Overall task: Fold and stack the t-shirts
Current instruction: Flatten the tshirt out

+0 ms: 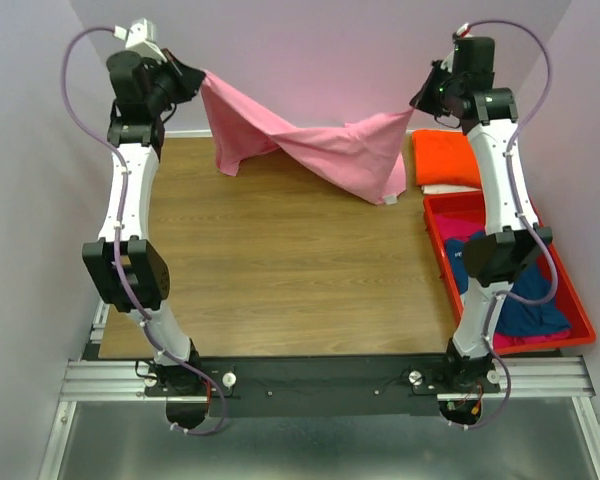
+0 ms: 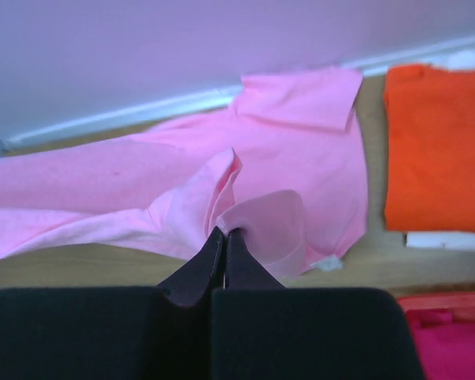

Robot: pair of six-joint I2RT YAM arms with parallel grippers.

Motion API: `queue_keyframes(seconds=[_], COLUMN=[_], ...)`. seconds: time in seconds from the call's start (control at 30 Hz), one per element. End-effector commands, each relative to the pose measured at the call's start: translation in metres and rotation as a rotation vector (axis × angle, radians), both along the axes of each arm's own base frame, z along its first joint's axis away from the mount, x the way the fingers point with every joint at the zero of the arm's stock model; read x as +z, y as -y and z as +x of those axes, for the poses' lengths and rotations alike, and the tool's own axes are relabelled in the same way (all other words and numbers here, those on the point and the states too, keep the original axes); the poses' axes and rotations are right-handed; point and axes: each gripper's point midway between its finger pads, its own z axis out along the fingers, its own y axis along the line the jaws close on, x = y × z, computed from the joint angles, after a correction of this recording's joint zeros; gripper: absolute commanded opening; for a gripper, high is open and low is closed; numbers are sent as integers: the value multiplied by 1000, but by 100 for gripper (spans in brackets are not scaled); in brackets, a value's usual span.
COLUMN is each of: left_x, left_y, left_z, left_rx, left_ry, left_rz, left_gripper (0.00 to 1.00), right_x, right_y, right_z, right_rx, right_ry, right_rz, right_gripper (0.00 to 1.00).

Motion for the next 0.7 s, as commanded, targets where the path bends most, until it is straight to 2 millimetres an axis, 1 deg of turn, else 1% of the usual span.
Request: queue_keyframes(seconds=[0.0, 0.03, 0.07, 0.1, 0.13, 0.17, 0.2, 0.23, 0.27, 0.3, 0.37, 0.4, 0.43, 0.47, 0.5, 0.53, 0.57, 0.6, 0.67], left_x=[105, 118, 129, 147, 160, 170, 191, 199, 221, 233, 241, 252, 257, 266, 265, 266, 269, 270, 271], left_y=[-1, -7, -10, -15, -18, -25, -29, -33, -34, -34, -41, -44, -47, -48, -55, -56, -57, -58, -57], left_z=[-36, -43, -51, -68, -77, -87, -110, -121, -149, -162, -181, -200, -210, -228, -231, -236, -245, -248, -251], left_rx=[12, 35, 48, 76, 93, 117, 152, 175, 195, 210, 266, 302, 326, 351, 390, 403, 416, 422, 418], left_ry=[250, 281, 310, 351, 393, 424, 492, 524, 592, 645, 692, 733, 751, 784, 780, 785, 794, 795, 799], left_rz=[-3, -1, 2, -2, 0, 3, 5, 15, 22, 32, 61, 68, 76, 92, 91, 93, 100, 98, 96], left_gripper=[0, 0, 0, 0, 0, 0, 0, 0, 0, 0, 0, 0, 0, 0, 0, 0, 0, 0, 0], right_x=[79, 109, 123, 140, 153, 178, 193, 205, 226, 242, 264, 286, 295, 303, 319, 324, 339, 345, 351], right_y=[4, 8, 11, 18, 21, 26, 32, 34, 38, 41, 46, 49, 50, 51, 53, 54, 56, 55, 56], right_z=[-8, -22, -25, -28, -33, -48, -52, -58, -73, -79, -93, -107, -113, -119, -129, -131, -141, -144, -143], right_rx=[-22, -30, -41, -69, -80, -93, -119, -126, -134, -145, -152, -155, -157, -154, -156, -161, -168, -167, -172], right_ry=[217, 291, 334, 396, 438, 499, 555, 590, 648, 701, 773, 846, 877, 909, 961, 980, 1023, 1042, 1064], right_rz=[15, 20, 16, 5, 1, 1, -13, -17, -14, -14, -30, -38, -42, -47, -52, -55, -51, -52, -48], right_gripper=[0, 0, 0, 0, 0, 1, 0, 0, 0, 0, 0, 1, 0, 0, 0, 0, 0, 0, 0])
